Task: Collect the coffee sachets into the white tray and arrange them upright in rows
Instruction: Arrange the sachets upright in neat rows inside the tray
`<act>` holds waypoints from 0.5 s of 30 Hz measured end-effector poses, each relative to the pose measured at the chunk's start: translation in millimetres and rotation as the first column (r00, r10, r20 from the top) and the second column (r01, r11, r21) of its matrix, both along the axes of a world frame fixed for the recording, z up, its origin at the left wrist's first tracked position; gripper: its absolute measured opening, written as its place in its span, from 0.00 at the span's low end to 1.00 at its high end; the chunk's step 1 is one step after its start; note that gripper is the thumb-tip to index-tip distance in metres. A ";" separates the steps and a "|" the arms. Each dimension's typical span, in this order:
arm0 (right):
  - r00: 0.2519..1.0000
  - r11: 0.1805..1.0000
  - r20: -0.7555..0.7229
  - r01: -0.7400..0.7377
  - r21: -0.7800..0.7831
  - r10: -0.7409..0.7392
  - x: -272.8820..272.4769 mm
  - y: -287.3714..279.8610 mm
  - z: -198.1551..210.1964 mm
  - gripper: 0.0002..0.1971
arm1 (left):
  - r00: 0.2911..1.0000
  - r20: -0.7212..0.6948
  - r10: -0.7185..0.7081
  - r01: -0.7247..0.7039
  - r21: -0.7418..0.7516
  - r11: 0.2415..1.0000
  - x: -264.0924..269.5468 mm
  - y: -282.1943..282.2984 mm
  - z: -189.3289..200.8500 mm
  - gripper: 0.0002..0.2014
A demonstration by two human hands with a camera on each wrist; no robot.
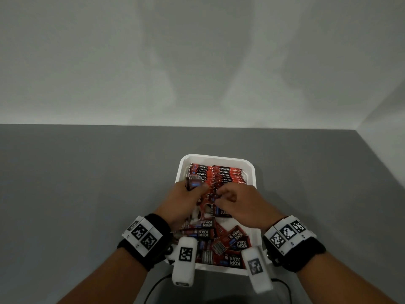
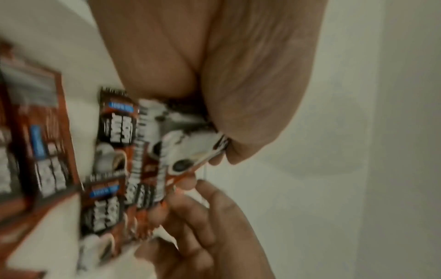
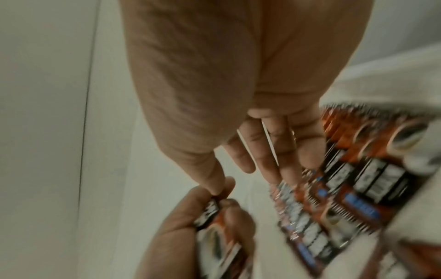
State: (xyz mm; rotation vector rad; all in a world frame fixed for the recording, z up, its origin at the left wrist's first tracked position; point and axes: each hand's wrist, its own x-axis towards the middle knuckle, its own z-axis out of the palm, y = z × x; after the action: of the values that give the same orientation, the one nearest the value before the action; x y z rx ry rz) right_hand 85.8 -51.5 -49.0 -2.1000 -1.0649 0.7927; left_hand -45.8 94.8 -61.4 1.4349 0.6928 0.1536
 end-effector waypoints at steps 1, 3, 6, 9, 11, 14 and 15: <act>0.992 0.998 -0.123 0.044 0.035 -0.039 -4.5 4.6 5.1 0.12 | 0.997 0.049 0.062 -0.057 -0.099 0.994 3.9 -3.2 1.9 0.10; 0.957 0.990 -0.280 0.103 0.096 -0.073 -13.9 13.9 7.9 0.18 | 0.981 0.112 0.161 -0.143 -0.154 0.978 11.6 -8.4 4.2 0.13; 0.950 0.967 -0.272 0.200 0.156 -0.153 -19.0 23.0 8.7 0.16 | 0.953 0.160 0.256 -0.243 -0.099 0.965 14.2 -12.9 8.8 0.12; 0.948 0.952 -0.249 0.245 0.184 -0.196 -13.8 25.0 12.3 0.13 | 0.941 0.211 0.264 -0.228 -0.180 0.957 8.6 -10.9 10.0 0.11; 0.949 0.950 -0.244 0.249 0.186 -0.201 -9.4 23.9 14.6 0.12 | 0.940 0.200 0.275 -0.224 -0.244 0.944 6.0 -9.1 11.3 0.13; 0.946 0.949 -0.267 0.242 0.202 -0.185 -8.8 25.4 15.4 0.10 | 0.943 0.192 0.271 -0.224 -0.234 0.946 2.8 -8.4 12.8 0.12; 0.944 0.949 -0.277 0.242 0.204 -0.181 -10.1 25.5 16.0 0.09 | 0.945 0.186 0.270 -0.225 -0.229 0.947 2.4 -8.1 12.7 0.12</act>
State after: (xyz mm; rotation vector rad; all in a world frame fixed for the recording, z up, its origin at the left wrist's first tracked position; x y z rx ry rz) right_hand 75.6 -26.0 -33.0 -1.8172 -0.7391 0.7645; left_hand -43.4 86.6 -48.7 1.1097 0.6880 0.4178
